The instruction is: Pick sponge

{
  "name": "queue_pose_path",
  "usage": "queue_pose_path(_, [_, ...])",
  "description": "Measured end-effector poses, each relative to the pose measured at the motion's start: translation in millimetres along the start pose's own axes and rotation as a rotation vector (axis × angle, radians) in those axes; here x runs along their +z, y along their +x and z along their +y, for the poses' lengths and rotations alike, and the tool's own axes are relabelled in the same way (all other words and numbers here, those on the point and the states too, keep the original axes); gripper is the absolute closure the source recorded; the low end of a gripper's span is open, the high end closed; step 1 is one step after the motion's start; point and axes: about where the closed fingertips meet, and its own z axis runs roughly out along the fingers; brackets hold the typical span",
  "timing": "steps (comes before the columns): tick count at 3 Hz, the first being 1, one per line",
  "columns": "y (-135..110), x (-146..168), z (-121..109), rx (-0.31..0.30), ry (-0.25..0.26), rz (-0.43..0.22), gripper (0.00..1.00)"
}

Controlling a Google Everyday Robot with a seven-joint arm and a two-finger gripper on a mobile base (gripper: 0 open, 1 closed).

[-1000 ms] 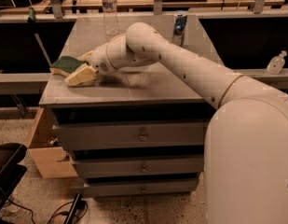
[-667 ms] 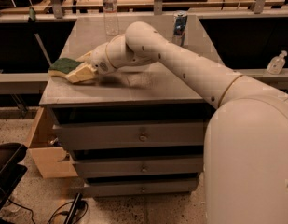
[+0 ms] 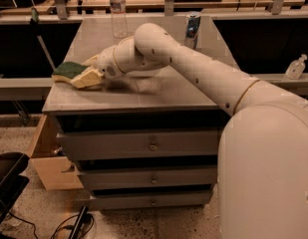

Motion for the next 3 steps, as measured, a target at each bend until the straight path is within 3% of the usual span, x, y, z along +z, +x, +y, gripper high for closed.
queue_pose_path(1, [-14,-20,2,-0.037,-0.01,-0.03,1.0])
queue_pose_path(3, [-60,-136,10,-0.15,-0.021,-0.085,1.0])
